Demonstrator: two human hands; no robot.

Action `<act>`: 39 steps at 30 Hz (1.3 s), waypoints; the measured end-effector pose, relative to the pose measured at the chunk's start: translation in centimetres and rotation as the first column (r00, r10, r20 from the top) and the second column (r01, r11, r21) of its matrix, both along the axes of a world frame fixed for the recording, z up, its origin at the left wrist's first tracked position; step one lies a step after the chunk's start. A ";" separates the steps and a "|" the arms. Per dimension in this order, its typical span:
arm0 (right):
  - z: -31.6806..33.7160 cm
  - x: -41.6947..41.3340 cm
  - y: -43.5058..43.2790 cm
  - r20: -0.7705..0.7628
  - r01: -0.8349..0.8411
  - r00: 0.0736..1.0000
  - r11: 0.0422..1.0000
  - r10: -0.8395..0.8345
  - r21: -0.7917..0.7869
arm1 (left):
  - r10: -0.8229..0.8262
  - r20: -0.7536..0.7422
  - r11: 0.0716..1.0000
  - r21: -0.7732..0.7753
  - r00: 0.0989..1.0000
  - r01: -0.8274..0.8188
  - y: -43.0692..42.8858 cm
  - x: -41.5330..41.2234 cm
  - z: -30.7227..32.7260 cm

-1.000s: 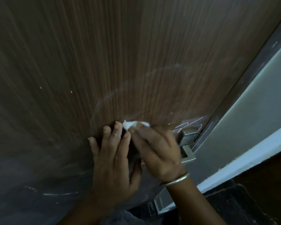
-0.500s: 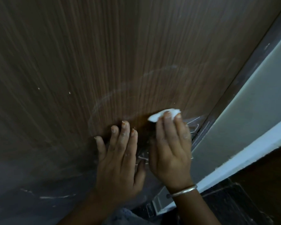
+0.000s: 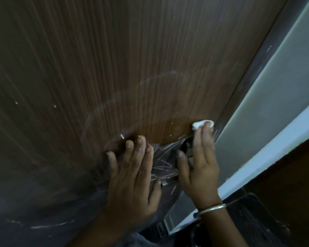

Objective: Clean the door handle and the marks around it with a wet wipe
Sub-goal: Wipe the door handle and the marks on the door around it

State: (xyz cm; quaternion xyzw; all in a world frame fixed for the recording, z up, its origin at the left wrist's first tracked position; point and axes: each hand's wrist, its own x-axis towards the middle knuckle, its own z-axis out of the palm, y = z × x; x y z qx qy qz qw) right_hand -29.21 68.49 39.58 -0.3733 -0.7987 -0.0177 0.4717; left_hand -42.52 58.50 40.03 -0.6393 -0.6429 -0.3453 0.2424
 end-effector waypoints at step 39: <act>-0.3 2.8 1.9 -0.281 -0.096 0.960 0.953 0.012 -0.288 | -0.347 0.088 0.930 -0.096 0.934 0.354 0.5 1.7 -1.0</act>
